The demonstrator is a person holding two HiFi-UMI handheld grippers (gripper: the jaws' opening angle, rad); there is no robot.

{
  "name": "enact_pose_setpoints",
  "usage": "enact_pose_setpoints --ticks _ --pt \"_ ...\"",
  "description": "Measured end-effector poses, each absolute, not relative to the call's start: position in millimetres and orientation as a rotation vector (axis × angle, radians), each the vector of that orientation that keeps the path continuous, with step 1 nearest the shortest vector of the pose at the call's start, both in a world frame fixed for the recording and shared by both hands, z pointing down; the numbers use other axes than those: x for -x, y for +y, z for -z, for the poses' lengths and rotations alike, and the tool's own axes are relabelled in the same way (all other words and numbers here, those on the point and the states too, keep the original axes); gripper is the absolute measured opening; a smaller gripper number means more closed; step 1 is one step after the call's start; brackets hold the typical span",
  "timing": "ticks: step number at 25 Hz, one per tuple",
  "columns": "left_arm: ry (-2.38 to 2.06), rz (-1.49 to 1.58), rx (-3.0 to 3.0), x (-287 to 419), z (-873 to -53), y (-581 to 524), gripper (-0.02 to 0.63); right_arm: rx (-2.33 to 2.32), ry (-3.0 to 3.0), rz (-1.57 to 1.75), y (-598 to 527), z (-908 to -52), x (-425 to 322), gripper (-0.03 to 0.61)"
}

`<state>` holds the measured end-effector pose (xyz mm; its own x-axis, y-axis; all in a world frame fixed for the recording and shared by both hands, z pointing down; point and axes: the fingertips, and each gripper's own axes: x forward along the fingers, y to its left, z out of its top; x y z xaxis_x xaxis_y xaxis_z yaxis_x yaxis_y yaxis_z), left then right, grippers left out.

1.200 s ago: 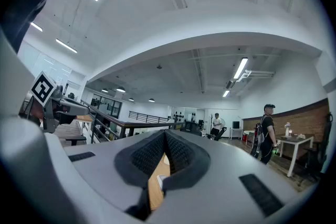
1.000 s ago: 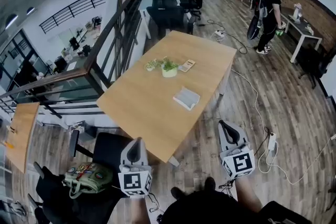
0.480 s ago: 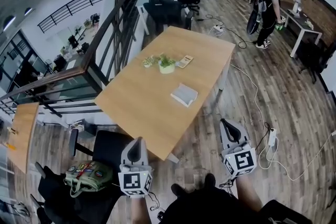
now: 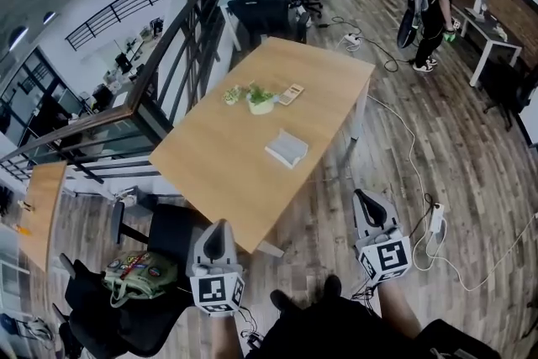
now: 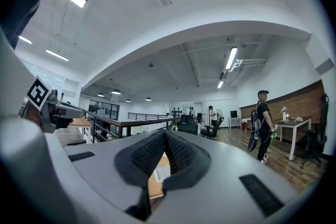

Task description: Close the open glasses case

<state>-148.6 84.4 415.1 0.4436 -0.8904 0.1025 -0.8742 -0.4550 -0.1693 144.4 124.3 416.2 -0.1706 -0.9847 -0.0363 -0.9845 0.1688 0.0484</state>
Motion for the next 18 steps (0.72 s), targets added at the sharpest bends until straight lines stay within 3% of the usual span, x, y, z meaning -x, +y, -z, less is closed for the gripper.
enact_pose_setpoints --ticks 9,18 --pt "1.629 0.310 2.556 98.7 -420.5 104.3 0.000 -1.995 -2.423 0.065 135.3 -426.4 -195.2 0.015" --pt "1.557 0.382 2.514 85.2 -418.4 101.5 0.000 -1.969 -2.480 0.085 128.8 -426.3 -198.0 0.014"
